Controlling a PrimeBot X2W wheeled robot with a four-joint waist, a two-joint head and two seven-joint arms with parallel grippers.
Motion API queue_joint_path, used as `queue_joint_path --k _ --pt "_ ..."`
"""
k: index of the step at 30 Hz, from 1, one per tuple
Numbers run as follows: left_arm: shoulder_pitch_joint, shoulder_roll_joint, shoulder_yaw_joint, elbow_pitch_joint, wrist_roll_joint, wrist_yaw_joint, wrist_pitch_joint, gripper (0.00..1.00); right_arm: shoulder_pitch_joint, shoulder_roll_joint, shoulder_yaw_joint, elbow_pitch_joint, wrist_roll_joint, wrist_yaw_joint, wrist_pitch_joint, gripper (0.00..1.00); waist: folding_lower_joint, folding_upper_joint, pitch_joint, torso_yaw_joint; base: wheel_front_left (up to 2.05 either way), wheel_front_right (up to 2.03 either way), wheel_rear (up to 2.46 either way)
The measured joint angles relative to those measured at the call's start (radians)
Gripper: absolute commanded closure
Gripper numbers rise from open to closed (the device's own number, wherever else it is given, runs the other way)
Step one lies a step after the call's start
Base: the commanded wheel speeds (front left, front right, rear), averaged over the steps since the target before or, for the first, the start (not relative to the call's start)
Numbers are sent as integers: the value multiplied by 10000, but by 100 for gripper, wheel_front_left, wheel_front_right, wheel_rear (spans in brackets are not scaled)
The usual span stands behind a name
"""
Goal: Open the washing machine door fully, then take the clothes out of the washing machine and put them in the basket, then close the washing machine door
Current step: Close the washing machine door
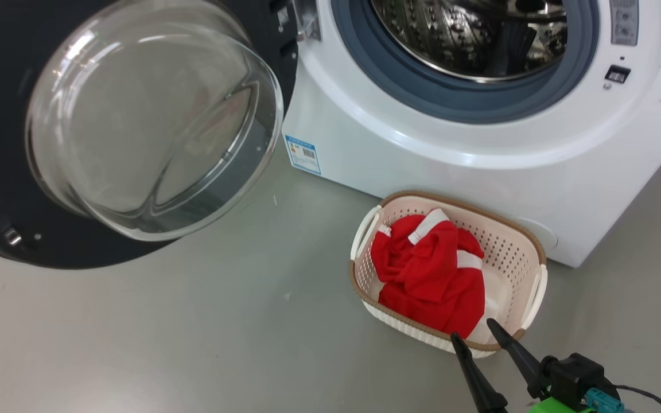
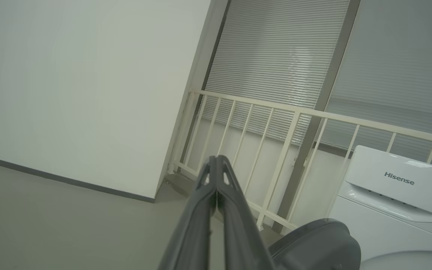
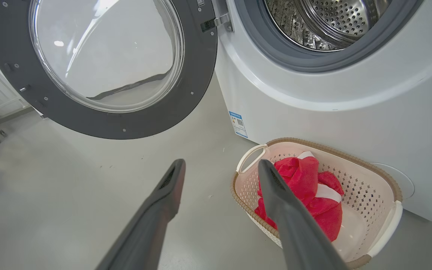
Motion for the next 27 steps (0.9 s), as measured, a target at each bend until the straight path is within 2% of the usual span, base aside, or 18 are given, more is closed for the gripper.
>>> queue_joint_path --k 6,12,18,22,27 --pt "-960 422 -591 2345 -1697 0 1522 100 -260 -96 54 6 -58 0 0 0 0 0 458 -121 0 0 0" --pt "-1324 746 -905 3609 -2846 2 3179 100 -358 -194 130 23 -109 0 0 0 0 0 855 -281 0 0 0" --pt "-1326 802 -1333 3969 -3710 2 4943 100 -444 -251 117 19 -345 0 0 0 0 0 1258 -400 0 0 0" --pt "-1307 780 -1570 3939 -4130 2 5611 100 -546 -257 92 8 -355 -2 0 0 0 0 1395 -412 0 0 0" --pt "-1246 857 -1753 3776 -4385 2 5946 100 -563 -255 96 17 -366 0 0 0 0 0 1420 -389 0 0 0"
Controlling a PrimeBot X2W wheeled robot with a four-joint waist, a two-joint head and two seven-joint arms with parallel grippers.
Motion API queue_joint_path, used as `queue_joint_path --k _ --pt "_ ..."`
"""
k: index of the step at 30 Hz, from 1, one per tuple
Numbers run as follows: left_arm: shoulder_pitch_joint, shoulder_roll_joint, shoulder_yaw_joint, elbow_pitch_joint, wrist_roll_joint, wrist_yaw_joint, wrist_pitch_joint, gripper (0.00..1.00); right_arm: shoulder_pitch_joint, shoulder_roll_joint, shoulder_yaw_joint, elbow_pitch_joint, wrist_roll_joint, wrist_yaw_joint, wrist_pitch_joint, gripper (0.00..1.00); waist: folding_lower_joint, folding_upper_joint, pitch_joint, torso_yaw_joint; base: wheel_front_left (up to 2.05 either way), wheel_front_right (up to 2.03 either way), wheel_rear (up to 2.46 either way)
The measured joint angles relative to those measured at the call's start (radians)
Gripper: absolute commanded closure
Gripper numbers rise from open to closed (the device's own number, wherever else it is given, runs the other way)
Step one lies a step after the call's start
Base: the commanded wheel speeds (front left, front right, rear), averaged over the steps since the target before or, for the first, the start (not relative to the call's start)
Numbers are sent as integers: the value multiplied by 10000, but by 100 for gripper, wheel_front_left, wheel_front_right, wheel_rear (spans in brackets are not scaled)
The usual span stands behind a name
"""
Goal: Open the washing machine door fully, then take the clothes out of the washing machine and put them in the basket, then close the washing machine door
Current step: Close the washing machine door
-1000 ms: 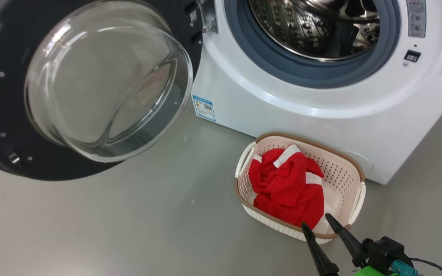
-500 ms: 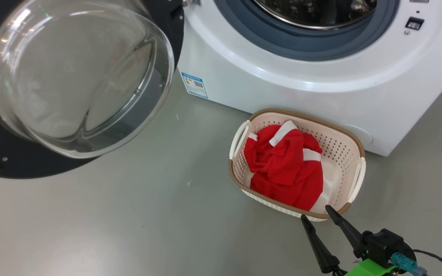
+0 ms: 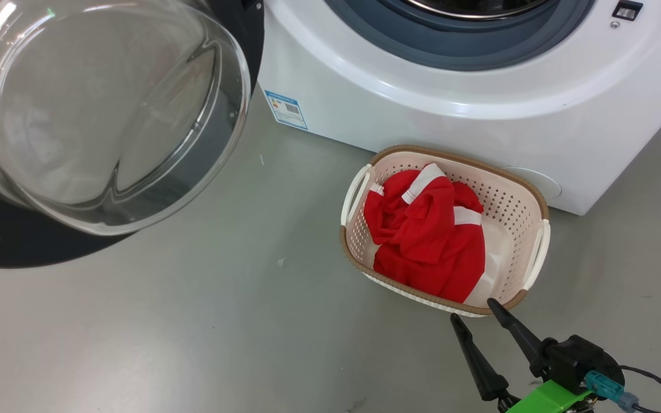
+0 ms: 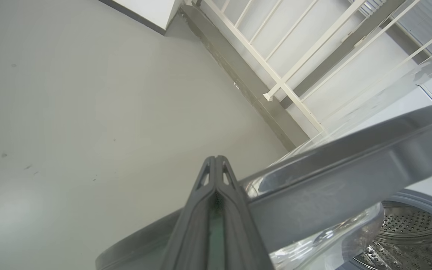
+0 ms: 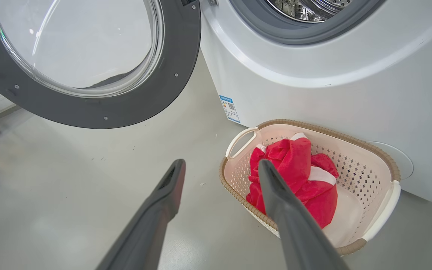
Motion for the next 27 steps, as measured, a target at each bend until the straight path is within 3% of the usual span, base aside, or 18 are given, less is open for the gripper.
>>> queue_joint_path --k 27 --pt "1493 560 -871 -2541 -1607 17 1578 100 2 102 -52 33 15 -2 0 0 1 0 -537 132 0 0 0"
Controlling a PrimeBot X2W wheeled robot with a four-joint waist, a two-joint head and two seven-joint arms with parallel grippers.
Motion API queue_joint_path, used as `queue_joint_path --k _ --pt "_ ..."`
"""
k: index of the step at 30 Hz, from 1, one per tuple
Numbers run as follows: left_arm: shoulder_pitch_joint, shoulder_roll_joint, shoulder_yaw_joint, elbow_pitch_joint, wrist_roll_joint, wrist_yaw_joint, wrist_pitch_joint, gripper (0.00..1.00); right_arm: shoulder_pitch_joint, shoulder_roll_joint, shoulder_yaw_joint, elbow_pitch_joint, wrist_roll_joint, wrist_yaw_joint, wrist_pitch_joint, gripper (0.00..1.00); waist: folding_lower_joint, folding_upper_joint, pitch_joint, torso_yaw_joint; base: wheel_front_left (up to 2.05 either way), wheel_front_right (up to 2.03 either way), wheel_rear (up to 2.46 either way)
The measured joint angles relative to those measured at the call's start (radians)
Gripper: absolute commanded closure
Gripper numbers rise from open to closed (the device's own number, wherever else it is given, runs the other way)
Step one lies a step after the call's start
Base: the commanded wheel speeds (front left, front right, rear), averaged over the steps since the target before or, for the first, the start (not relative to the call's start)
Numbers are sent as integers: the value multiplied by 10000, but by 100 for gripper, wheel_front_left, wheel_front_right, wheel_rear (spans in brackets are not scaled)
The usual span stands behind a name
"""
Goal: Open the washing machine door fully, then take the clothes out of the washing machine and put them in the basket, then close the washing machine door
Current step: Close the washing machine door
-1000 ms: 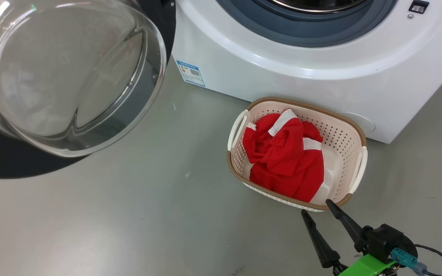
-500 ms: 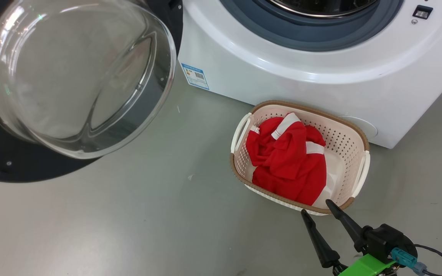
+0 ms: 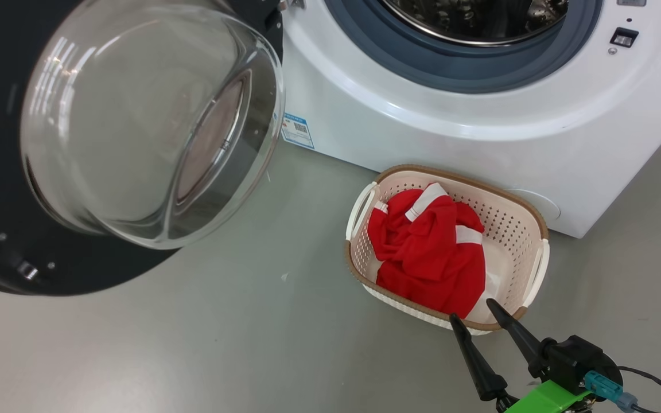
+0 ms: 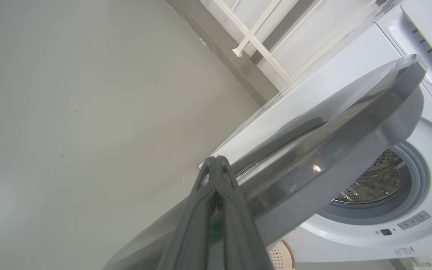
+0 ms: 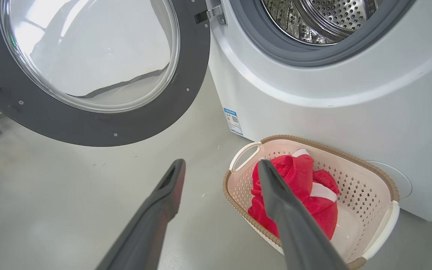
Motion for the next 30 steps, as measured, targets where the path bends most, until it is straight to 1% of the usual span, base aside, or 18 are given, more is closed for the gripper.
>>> queue_joint_path --k 7,10,16,23,26,30 --pt "601 236 -176 -1223 -464 0 472 100 37 52 -42 -48 2 2 0 0 0 0 -226 6 0 0 0" --pt "821 244 -259 -1776 -550 0 591 100 106 59 -81 -59 2 2 0 0 -1 0 -297 19 0 0 0" --pt "1202 130 -558 -2995 -802 -2 986 100 131 63 -244 -121 4 2 0 0 -1 0 -458 35 0 0 0" --pt "1473 105 -673 -4140 -1037 -2 1317 100 308 94 -297 -163 6 2 0 0 -1 0 -609 -33 0 0 0" --pt "1543 6 -700 -4688 -1060 -2 1394 100 314 107 -316 -192 10 2 0 0 -1 0 -636 -94 0 0 0" --pt "1676 -280 -798 -5296 -1137 -2 1448 100 329 113 -345 -217 12 0 0 0 -1 0 -651 -173 0 0 0"
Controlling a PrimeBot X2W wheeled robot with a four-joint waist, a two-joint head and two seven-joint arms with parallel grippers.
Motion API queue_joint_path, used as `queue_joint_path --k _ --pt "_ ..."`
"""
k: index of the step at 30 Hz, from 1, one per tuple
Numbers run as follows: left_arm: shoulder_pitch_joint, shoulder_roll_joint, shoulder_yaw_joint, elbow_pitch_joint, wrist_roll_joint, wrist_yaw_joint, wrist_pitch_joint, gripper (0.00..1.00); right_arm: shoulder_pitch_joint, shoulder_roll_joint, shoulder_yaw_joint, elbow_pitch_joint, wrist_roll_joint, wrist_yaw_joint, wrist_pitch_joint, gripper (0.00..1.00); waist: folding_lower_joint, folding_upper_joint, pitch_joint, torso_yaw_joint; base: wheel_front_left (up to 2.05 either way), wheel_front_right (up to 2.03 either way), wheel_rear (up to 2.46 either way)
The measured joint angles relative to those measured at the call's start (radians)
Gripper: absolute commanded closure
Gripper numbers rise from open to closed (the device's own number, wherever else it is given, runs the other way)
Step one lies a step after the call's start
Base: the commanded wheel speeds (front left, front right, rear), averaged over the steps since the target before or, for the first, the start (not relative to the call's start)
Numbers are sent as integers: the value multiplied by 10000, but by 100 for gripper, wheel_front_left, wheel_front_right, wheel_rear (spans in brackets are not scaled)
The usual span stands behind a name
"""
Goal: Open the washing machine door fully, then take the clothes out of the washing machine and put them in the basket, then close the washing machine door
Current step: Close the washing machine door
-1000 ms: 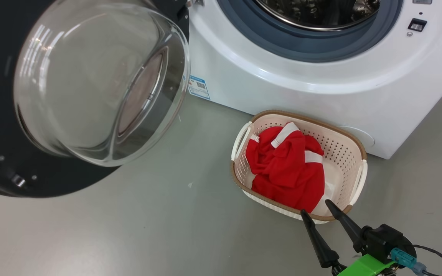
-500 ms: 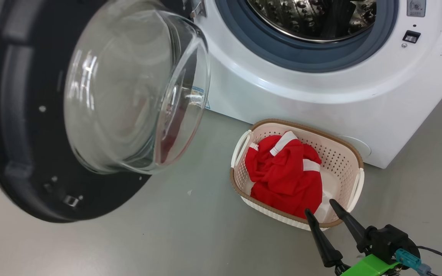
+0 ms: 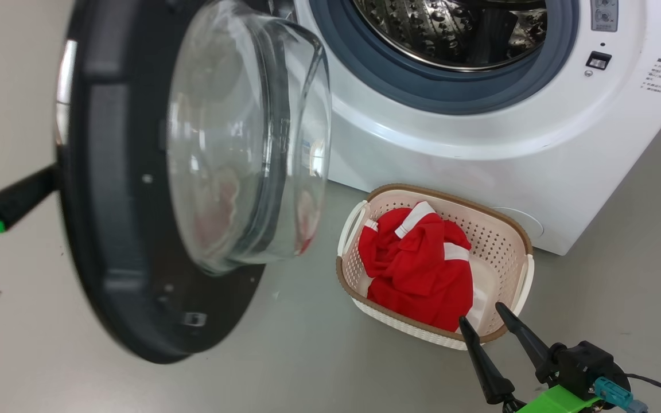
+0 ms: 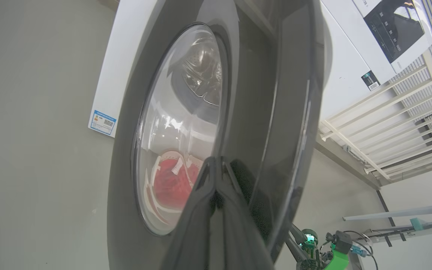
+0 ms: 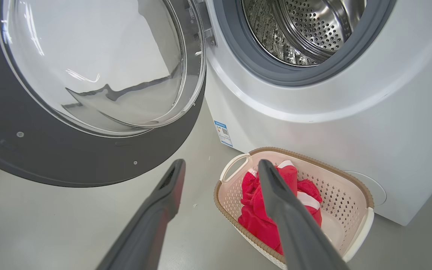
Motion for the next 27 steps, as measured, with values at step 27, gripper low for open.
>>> queue_joint_path --k 27 --pt "1584 -878 -314 -1039 725 -4 -1843 96 141 107 -50 -81 4 0 0 0 0 0 -385 -184 0 0 0"
